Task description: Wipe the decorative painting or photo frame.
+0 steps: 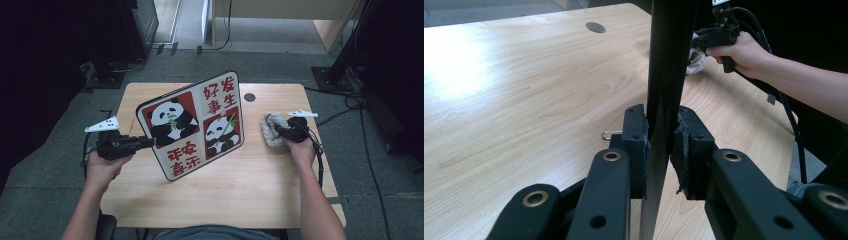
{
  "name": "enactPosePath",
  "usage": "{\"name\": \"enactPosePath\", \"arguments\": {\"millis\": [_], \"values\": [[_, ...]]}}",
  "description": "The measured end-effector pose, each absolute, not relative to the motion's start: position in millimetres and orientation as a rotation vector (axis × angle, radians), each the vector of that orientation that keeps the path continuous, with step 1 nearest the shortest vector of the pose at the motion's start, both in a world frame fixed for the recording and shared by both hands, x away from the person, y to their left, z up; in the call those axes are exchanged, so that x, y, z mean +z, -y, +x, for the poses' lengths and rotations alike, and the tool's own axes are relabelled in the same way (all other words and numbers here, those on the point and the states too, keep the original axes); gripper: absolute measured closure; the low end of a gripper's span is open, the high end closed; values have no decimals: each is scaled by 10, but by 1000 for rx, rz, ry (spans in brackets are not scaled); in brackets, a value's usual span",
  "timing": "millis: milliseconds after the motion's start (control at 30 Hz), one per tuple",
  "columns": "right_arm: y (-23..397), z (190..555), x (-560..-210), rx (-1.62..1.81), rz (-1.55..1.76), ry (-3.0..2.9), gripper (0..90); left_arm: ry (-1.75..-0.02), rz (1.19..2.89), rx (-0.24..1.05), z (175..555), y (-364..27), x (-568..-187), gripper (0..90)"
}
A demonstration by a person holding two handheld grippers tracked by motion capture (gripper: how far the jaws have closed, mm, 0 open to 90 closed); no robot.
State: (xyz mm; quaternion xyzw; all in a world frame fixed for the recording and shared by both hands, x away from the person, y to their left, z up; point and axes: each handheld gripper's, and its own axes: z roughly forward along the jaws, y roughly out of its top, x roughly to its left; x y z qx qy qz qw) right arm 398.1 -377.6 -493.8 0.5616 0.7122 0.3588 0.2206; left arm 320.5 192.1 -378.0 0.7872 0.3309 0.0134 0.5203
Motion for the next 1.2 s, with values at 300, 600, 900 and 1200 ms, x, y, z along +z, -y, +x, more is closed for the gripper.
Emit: {"name": "enactPosePath", "arguments": {"millis": [300, 600, 900, 1200], "values": [[3759, 3981, -4926, 999, 1569, -1969, 451, -815, 1894, 25, 3221, -1941, -3815, 687], [3802, 3942, -4802, 1090, 1615, -1919, 356, -830, 1922, 42, 3228, -1936, -3849, 600], [3799, 3796, -4652, 1067, 1597, -1922, 351, -844, 1918, 65, 3225, -1975, -3881, 575], [3760, 3570, -4515, 1052, 1554, -1952, 357, -869, 1907, 74, 3265, -2025, -3938, 559]]}}
